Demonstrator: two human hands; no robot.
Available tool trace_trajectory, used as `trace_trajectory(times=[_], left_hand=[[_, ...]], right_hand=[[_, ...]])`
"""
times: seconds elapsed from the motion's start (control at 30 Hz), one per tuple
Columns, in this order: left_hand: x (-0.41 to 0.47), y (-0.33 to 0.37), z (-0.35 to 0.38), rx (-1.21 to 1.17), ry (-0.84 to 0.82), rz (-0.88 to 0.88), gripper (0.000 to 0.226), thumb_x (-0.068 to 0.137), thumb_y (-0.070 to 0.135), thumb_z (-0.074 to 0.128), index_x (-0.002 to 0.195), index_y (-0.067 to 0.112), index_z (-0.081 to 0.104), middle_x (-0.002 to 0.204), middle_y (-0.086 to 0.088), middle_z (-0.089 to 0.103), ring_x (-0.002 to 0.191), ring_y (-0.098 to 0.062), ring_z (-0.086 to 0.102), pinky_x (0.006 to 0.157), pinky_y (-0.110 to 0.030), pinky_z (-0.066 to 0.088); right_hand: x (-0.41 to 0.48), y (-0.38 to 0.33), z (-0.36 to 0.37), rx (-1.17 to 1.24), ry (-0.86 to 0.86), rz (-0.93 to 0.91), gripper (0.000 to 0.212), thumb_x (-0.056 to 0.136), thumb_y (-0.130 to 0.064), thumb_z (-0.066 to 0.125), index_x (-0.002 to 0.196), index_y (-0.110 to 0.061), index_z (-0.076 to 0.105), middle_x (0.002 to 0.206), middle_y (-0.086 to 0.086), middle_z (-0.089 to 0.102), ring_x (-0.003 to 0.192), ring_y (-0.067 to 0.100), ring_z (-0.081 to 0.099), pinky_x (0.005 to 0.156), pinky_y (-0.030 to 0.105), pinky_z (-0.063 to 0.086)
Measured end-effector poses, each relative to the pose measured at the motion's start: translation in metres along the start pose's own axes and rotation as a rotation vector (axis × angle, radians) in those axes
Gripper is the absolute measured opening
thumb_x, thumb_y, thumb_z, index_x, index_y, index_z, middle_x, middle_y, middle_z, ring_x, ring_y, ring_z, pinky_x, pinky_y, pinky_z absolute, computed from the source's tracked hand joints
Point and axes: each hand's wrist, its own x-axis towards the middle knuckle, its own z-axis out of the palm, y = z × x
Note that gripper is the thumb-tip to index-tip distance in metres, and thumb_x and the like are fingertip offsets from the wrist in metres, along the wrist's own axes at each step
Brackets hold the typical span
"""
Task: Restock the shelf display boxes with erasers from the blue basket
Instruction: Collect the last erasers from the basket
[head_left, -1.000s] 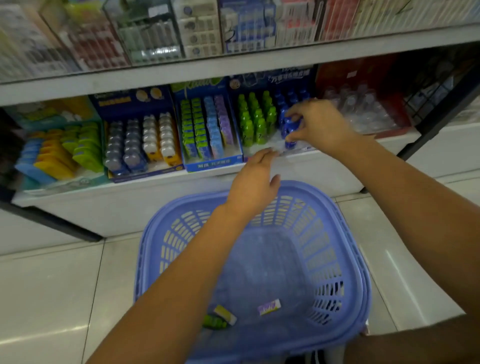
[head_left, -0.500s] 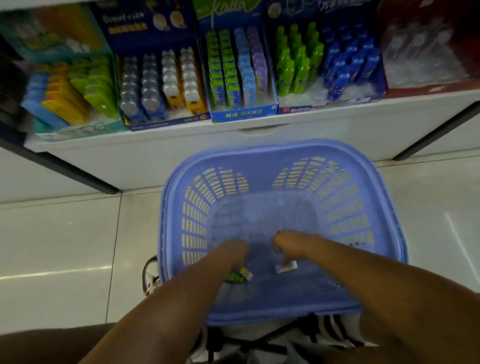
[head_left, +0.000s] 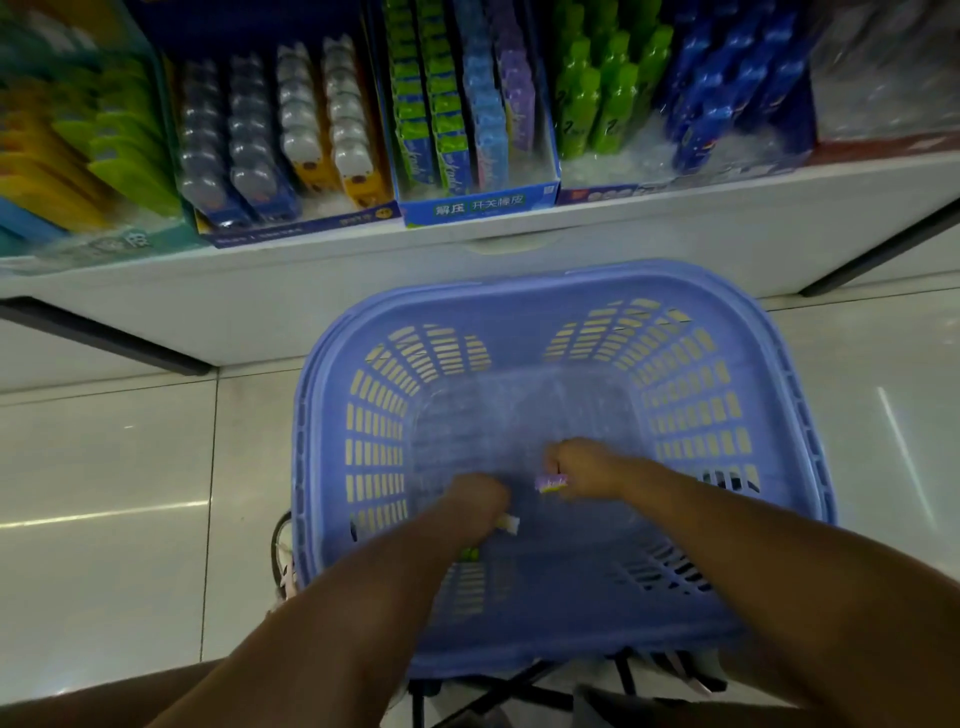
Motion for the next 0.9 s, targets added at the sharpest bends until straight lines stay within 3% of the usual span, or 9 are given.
trace_trajectory(times=[0.13, 0.27, 0.33, 0.47, 0.53, 0.63, 0.7, 0.77, 0.9], left_hand=[[0.006, -0.003, -0.023, -0.419, 0.128, -0.165, 0.035, 0.088, 0.020, 0.063, 0.117, 0.000, 0.059, 0.121, -0.021, 0.060, 0.112, -0.033, 0.056, 0.088, -0.033, 0.039], [-0.005, -0.007, -0.069, -0.874, 0.287, -0.202, 0.017, 0.085, 0.021, 0.068, 0.074, 0.010, 0.062, 0.077, -0.016, 0.066, 0.075, -0.020, 0.061, 0.064, -0.029, 0.041], [-0.020, -0.011, -0.092, -1.193, 0.283, -0.136, 0.025, 0.088, 0.015, 0.065, 0.065, 0.015, 0.057, 0.056, 0.001, 0.062, 0.059, -0.008, 0.056, 0.059, -0.021, 0.048], [-0.066, -0.026, -0.135, -1.738, 0.354, 0.049, 0.023, 0.092, 0.008, 0.054, 0.069, 0.011, 0.058, 0.068, -0.002, 0.068, 0.062, -0.009, 0.063, 0.064, -0.020, 0.057], [-0.089, -0.035, -0.152, -1.900, 0.404, 0.100, 0.016, 0.095, 0.011, 0.049, 0.082, 0.008, 0.059, 0.065, -0.002, 0.068, 0.054, -0.008, 0.061, 0.058, -0.021, 0.057], [-0.115, -0.043, -0.174, -1.957, 0.485, 0.213, 0.026, 0.099, 0.020, 0.041, 0.096, 0.004, 0.062, 0.060, 0.002, 0.062, 0.048, -0.005, 0.052, 0.050, -0.018, 0.050], [-0.127, -0.044, -0.183, -1.925, 0.582, 0.267, 0.035, 0.100, 0.025, 0.038, 0.096, 0.004, 0.066, 0.060, 0.005, 0.059, 0.049, -0.004, 0.047, 0.049, -0.015, 0.045], [-0.135, -0.043, -0.188, -1.909, 0.681, 0.275, 0.037, 0.101, 0.027, 0.038, 0.097, 0.005, 0.067, 0.060, 0.006, 0.058, 0.050, -0.004, 0.046, 0.049, -0.014, 0.043], [-0.140, -0.039, -0.190, -1.928, 0.751, 0.286, 0.033, 0.101, 0.025, 0.039, 0.100, 0.006, 0.066, 0.063, 0.005, 0.060, 0.053, -0.005, 0.048, 0.052, -0.015, 0.043]], right_hand=[[-0.006, -0.001, -0.036, 0.390, 0.132, 0.070, 0.033, 0.073, -0.017, 0.080, 0.100, -0.007, 0.066, 0.088, 0.006, 0.065, 0.078, 0.014, 0.056, 0.060, 0.019, 0.040], [-0.026, -0.018, -0.092, 0.612, 0.157, -0.014, 0.024, 0.078, -0.011, 0.076, 0.097, 0.001, 0.068, 0.077, 0.008, 0.060, 0.064, 0.005, 0.049, 0.060, 0.021, 0.040], [-0.044, -0.036, -0.128, 0.750, 0.194, -0.083, 0.016, 0.086, -0.009, 0.066, 0.097, 0.003, 0.065, 0.073, 0.009, 0.061, 0.055, 0.002, 0.050, 0.057, 0.018, 0.041], [-0.084, -0.085, -0.200, 0.823, 0.410, -0.343, 0.004, 0.090, -0.004, 0.058, 0.091, -0.007, 0.061, 0.077, 0.009, 0.062, 0.065, 0.016, 0.055, 0.063, 0.023, 0.047], [-0.097, -0.106, -0.230, 0.888, 0.607, -0.444, 0.018, 0.087, 0.003, 0.061, 0.095, -0.012, 0.055, 0.076, 0.004, 0.065, 0.063, 0.013, 0.063, 0.061, 0.021, 0.052], [-0.100, -0.115, -0.267, 0.674, 1.008, -0.373, 0.021, 0.084, -0.006, 0.066, 0.099, -0.017, 0.058, 0.083, 0.005, 0.065, 0.072, 0.013, 0.065, 0.071, 0.024, 0.055], [-0.097, -0.111, -0.284, 0.462, 1.170, -0.288, 0.018, 0.083, -0.011, 0.066, 0.101, -0.013, 0.064, 0.087, 0.004, 0.066, 0.074, 0.012, 0.061, 0.072, 0.013, 0.050], [-0.090, -0.106, -0.294, 0.312, 1.190, -0.247, 0.018, 0.083, -0.012, 0.066, 0.100, -0.012, 0.067, 0.086, -0.001, 0.065, 0.072, 0.005, 0.058, 0.067, 0.001, 0.042], [-0.074, -0.103, -0.293, 0.245, 1.114, -0.249, 0.017, 0.081, -0.008, 0.069, 0.097, -0.009, 0.063, 0.081, -0.001, 0.061, 0.060, -0.008, 0.055, 0.061, 0.000, 0.042]])
